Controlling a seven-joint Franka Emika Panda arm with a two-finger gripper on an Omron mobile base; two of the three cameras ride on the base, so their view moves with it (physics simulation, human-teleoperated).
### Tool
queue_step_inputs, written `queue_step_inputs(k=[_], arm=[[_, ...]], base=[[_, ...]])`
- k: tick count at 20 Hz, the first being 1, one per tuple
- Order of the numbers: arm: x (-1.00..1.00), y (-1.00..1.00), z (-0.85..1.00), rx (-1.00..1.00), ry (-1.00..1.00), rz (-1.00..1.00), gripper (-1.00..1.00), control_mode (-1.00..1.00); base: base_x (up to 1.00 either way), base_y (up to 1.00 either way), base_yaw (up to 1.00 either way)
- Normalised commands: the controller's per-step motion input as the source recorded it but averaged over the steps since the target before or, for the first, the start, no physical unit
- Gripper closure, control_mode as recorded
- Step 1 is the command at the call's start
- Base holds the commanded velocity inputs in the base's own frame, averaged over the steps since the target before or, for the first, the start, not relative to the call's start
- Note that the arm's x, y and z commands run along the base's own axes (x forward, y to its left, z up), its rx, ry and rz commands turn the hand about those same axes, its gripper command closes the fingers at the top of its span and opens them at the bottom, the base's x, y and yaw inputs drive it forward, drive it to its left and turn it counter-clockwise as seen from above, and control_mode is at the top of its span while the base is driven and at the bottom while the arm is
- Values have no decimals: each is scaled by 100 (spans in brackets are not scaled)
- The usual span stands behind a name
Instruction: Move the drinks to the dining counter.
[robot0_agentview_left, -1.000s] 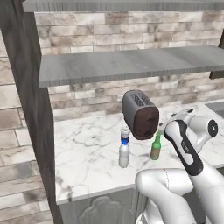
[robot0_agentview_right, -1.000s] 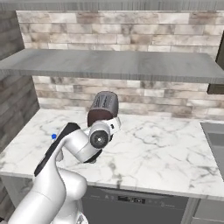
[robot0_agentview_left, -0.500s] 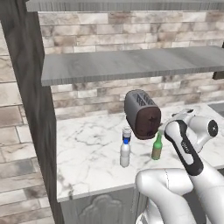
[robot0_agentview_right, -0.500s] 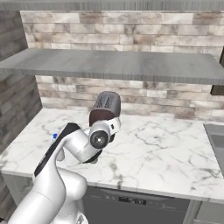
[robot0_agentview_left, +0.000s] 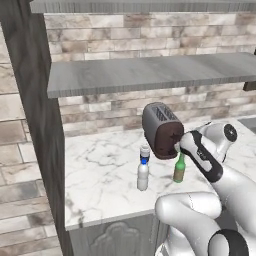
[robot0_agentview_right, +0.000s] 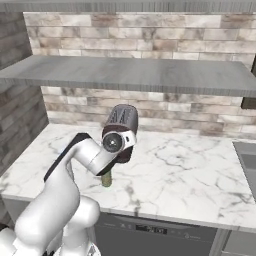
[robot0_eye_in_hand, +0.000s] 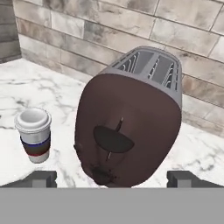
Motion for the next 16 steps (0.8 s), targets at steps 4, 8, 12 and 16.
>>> queue_step_inputs(k=[4,8,12,16], arm=[[11,-15,-23,0,14,5,-100,-100],[0,-35,-27,2,0,18,-100,-100],[0,-19,-33,2,-1,26,-100,-100],[4,-1,-45,0,-1,32,-100,-100]], base=[[0,0,0],[0,0,0],[0,0,0],[0,0,0]])
